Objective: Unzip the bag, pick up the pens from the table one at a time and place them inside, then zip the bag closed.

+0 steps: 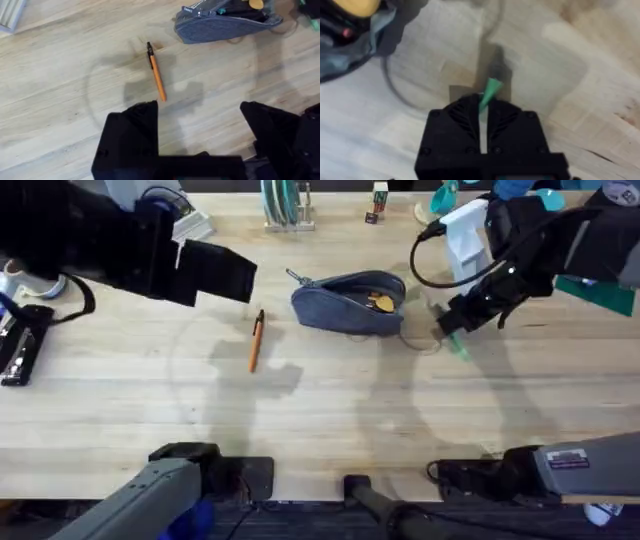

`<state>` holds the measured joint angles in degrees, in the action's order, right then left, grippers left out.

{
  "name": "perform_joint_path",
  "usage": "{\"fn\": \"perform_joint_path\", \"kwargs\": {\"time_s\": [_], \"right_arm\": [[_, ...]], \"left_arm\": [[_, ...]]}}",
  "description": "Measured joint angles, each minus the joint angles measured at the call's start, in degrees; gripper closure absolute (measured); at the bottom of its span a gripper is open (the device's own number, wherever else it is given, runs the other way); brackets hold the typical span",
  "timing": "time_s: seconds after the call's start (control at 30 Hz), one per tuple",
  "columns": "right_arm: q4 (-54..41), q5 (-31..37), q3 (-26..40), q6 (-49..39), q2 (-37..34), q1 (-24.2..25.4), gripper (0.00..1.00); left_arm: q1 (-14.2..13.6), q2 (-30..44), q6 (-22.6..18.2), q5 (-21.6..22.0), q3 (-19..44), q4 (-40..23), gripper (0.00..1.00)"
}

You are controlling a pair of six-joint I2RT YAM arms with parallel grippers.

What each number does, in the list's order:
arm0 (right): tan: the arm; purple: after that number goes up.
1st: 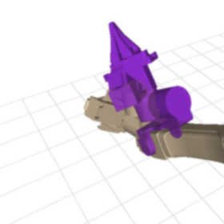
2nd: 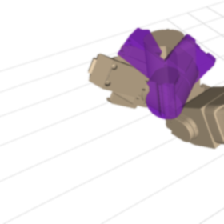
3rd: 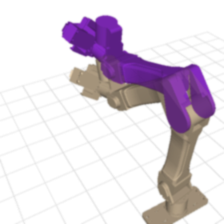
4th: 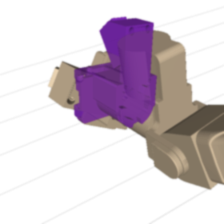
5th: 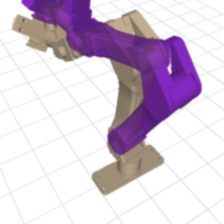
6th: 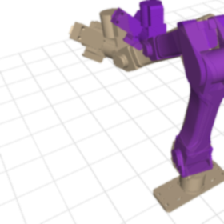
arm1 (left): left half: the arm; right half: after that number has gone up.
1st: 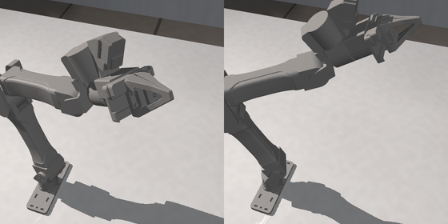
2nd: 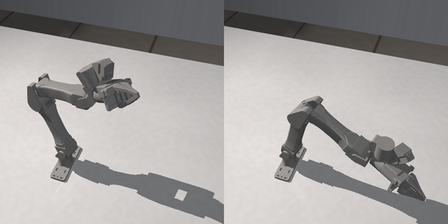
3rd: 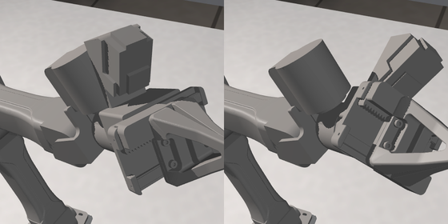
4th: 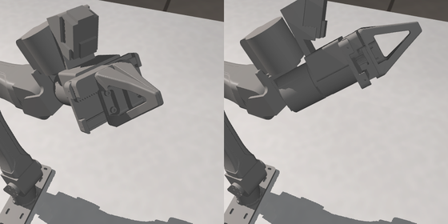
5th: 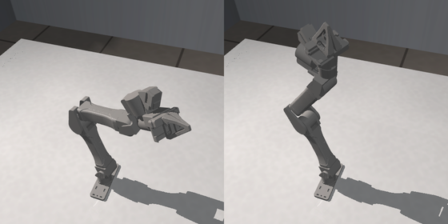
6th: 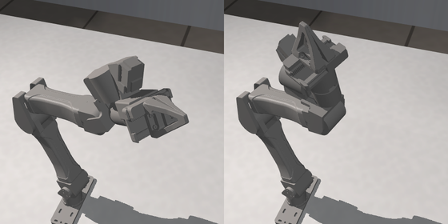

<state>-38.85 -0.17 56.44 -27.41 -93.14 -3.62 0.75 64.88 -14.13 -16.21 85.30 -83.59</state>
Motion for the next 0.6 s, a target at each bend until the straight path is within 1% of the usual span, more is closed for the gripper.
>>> {"fn": "perform_joint_path", "kwargs": {"time_s": [0.03, 0.07, 0.6], "right_arm": [[0.3, 0.1, 0.1, 0.1, 0.0, 0.0, 0.954], [0.3, 0.2, 0.1, 0.1, -0.1, 0.0, 0.962], [-0.4, 0.3, 0.5, 0.1, -0.1, 0.0, 0.97]], "left_arm": [[0.0, 0.0, 0.0, 0.0, 0.0, 0.0, 0.006], [0.0, 0.0, 0.0, 0.0, 0.0, 0.0, 0.006], [0.0, 0.0, 0.0, 0.0, 0.0, 0.0, 0.006]]}}
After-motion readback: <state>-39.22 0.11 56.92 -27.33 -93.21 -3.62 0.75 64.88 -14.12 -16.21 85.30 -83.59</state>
